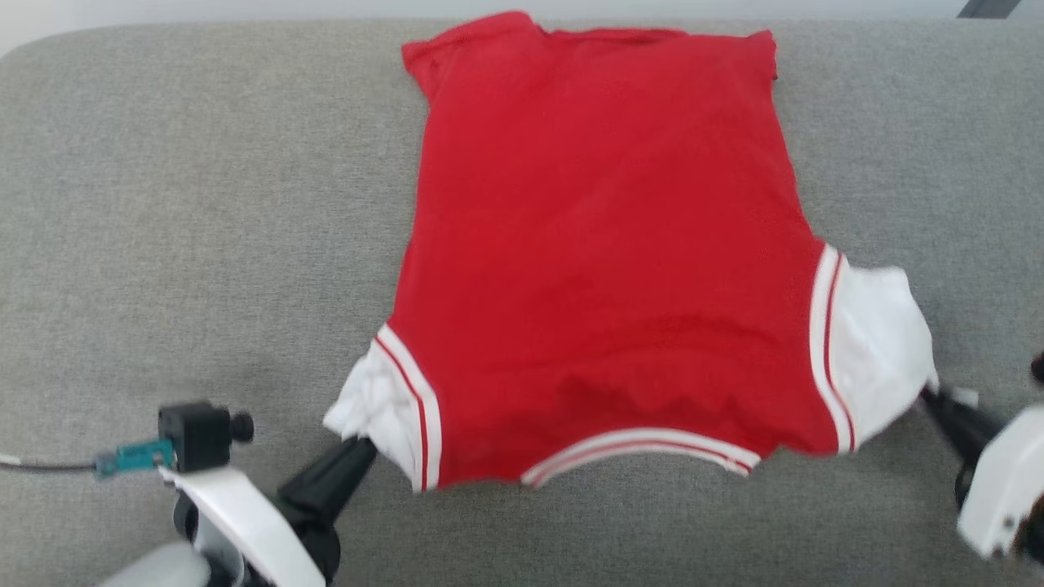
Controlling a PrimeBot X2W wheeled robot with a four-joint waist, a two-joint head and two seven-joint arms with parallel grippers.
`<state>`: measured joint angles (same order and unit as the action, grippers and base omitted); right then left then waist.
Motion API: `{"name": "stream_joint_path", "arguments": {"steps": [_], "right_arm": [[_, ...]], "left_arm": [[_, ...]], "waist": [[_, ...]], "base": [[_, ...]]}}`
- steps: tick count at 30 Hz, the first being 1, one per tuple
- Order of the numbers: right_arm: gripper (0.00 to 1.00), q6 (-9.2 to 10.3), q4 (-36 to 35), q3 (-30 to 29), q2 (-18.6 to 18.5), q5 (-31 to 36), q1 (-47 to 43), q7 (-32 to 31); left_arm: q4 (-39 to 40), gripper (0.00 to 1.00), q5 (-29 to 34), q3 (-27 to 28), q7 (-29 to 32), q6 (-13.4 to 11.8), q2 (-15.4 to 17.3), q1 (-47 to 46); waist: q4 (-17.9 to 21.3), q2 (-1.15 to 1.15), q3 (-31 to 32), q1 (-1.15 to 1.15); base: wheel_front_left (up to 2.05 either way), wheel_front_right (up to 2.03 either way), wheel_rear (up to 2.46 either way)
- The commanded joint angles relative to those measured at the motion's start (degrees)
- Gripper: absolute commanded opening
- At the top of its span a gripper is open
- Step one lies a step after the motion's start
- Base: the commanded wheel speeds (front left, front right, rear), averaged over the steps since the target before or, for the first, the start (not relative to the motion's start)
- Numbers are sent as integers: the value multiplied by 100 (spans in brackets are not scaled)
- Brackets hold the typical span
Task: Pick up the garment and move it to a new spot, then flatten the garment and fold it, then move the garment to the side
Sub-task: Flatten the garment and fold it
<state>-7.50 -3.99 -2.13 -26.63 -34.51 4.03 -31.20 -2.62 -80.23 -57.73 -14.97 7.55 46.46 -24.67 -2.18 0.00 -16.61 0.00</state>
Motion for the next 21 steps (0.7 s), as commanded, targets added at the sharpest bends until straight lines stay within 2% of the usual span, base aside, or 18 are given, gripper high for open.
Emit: {"name": "stream_joint_path", "arguments": {"steps": [1,8,12,16,21], "right_arm": [[0,1,-225,-74,64,-120,-326,-224],[0,1,-902,-447,255,-376,-1466,-765],[0,1,-1162,-697,404,-333,-1738,-814],[0,1,-1042,-565,498,-165,-1638,-885],[0,1,-526,-226,564,-74,-1298,-868]], "left_arm": [[82,0,104,35,-28,-13,31,214],[348,0,259,98,-29,-13,302,915],[430,0,349,162,-29,-13,373,1134],[274,0,428,93,-28,-13,183,1102],[2,0,301,51,-28,-13,-58,983]], "waist": [[-24,0,28,0],[-92,0,50,0],[-98,0,42,0],[-81,0,41,0],[-37,0,-12,0]], "base": [[0,0,0],[0,0,0],[0,0,0],[0,0,0],[0,0,0]]}}
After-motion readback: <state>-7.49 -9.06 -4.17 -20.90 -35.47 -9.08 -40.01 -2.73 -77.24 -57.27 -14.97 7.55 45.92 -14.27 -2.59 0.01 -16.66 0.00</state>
